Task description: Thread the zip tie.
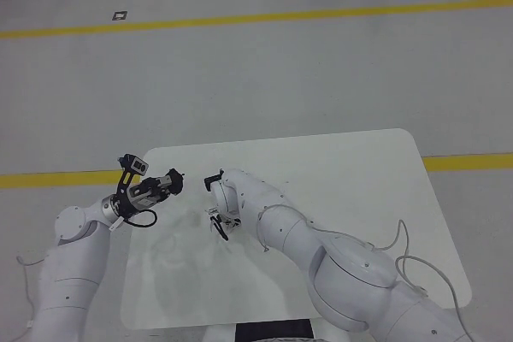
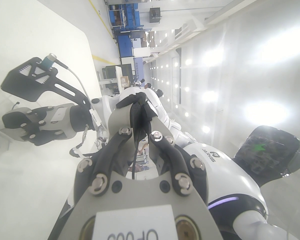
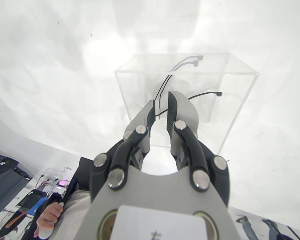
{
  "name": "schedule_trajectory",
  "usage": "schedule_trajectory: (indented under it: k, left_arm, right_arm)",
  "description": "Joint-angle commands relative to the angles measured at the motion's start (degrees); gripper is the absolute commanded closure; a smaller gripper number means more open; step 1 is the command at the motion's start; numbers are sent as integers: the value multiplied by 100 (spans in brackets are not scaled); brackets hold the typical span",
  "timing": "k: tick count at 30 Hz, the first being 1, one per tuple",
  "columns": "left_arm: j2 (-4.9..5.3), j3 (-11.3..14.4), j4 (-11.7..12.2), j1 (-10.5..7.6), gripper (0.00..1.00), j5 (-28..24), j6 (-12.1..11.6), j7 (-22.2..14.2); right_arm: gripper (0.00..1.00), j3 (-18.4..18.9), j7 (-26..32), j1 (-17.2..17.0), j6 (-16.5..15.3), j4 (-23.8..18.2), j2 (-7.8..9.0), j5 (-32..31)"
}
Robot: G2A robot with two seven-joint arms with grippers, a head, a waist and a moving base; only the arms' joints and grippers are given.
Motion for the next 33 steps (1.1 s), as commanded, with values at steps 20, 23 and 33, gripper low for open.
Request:
schedule_trajectory:
  k: [20, 23, 33]
  left_arm:
    - [0, 0, 0, 0, 100, 0, 0, 0]
    - [0, 0, 0, 0, 100, 0, 0, 0]
    - [0, 0, 0, 0, 100, 0, 0, 0]
  right_arm:
    - [82, -13, -277, -2, 0, 65, -26, 28]
    - [82, -21, -294, -18, 0, 63, -26, 39]
    - [82, -141, -210, -50, 0, 61, -40, -78]
